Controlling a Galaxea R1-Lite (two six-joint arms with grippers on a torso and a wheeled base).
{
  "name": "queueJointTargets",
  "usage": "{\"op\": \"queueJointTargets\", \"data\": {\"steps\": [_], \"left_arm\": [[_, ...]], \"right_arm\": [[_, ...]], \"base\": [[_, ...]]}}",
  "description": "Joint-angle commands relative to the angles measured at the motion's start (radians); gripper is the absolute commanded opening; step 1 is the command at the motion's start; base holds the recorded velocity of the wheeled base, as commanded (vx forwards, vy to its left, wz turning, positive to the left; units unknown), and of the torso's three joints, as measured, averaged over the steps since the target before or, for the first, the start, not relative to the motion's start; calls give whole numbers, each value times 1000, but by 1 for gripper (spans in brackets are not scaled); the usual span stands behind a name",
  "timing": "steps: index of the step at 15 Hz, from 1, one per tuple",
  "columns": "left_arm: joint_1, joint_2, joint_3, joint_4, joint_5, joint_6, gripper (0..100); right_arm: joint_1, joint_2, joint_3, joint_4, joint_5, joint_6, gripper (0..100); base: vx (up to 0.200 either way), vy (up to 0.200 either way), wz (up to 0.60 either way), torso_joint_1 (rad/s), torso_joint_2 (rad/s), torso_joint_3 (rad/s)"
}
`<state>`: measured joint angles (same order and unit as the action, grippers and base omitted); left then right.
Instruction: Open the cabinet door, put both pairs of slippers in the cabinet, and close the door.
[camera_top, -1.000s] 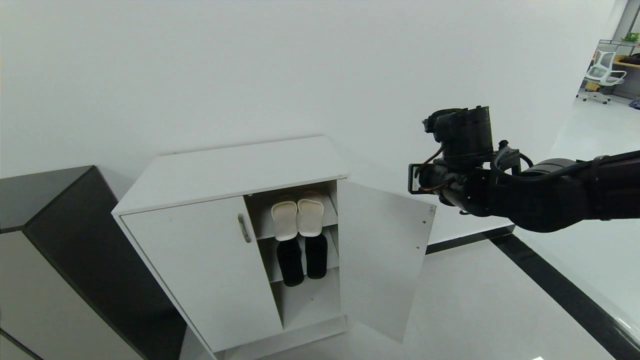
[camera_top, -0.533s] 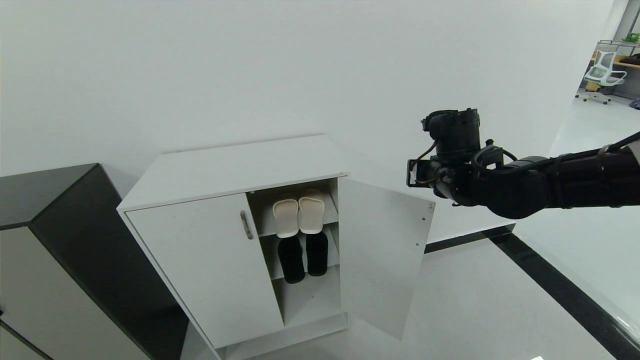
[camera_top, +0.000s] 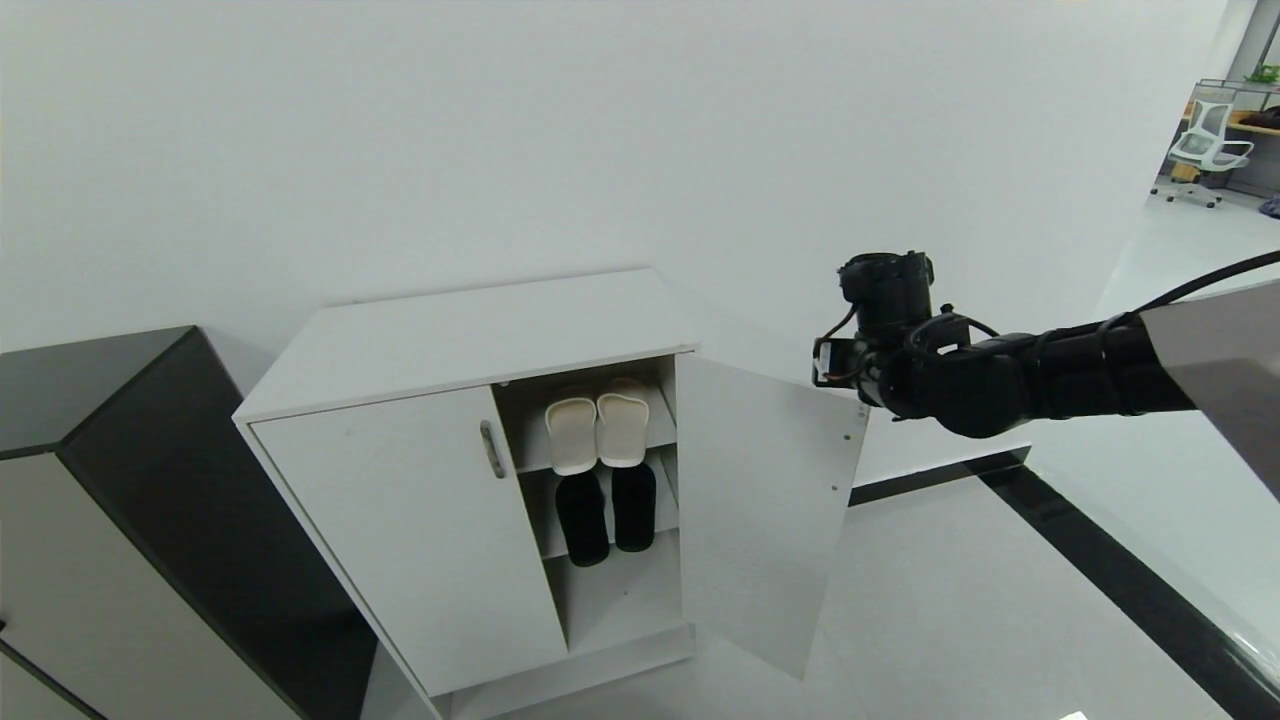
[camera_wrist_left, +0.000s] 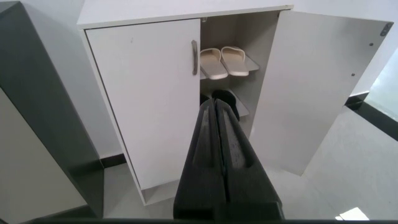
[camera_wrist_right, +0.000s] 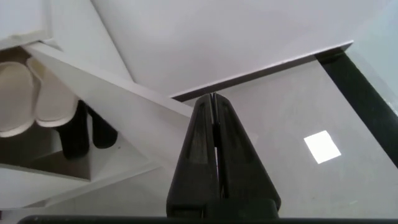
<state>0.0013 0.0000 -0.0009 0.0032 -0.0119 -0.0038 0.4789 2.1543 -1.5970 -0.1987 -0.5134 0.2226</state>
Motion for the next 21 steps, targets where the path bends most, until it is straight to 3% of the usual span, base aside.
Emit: {"op": "queueJointTargets", "data": {"steps": [1, 17, 21], "left_arm": [[0, 2, 1, 0, 0, -1, 0], [0, 2, 1, 0, 0, -1, 0], [0, 0, 1, 0, 0, -1, 0]], "right_arm": [[-8, 44, -18, -1, 0, 0, 0], [-43, 124, -47, 7, 0, 0, 0], [-2, 58, 51, 12, 1, 0, 0]], "base": [[0, 0, 0, 0, 0, 0], [0, 0, 0, 0, 0, 0], [0, 0, 0, 0, 0, 0]]}}
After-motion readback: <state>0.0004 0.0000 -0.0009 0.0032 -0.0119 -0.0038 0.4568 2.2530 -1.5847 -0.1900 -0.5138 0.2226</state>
